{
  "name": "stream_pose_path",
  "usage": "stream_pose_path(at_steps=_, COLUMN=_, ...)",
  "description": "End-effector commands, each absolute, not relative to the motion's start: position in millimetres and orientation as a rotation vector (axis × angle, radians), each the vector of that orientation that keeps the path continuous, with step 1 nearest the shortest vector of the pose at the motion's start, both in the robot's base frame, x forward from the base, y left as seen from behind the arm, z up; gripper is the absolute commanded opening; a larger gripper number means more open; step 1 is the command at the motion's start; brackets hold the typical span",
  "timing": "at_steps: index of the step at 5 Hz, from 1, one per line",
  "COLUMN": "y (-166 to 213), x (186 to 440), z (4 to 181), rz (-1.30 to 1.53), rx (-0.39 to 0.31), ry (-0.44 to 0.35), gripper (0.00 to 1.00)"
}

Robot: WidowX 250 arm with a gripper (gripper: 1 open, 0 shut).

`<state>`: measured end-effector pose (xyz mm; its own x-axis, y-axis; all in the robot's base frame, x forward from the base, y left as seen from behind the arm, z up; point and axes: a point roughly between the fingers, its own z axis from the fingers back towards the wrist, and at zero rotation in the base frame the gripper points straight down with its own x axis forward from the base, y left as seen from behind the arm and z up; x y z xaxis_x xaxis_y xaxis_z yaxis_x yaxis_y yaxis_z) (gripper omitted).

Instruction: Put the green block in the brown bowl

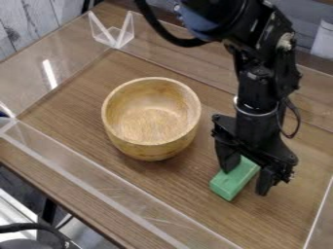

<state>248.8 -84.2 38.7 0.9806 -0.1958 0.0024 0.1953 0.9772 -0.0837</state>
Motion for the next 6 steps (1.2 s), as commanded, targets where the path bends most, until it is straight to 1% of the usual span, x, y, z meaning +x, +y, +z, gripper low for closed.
stream_pose_path(at_steps=1, y=-85, x=249, z=40.4, rz=-0.206, rx=-0.079, ry=0.002, gripper=1.0)
stream_pose_path(at_steps=2, y=-84, x=250, z=34.7, rz=-0.2, rx=-0.079, ry=0.013, gripper=0.0)
stream_pose_path(at_steps=3, y=-84, x=250, z=36.2, rz=-0.198, rx=-0.081, ry=0.012, gripper=0.0)
stream_pose_path(at_steps=5, y=-81, x=256, z=70.8, rz=-0.19, rx=-0.091, ry=-0.043, gripper=0.0)
stream_pose_path(at_steps=6, y=-76, x=261, z=100.3, rz=-0.181, rx=-0.096, ry=-0.098, gripper=0.0)
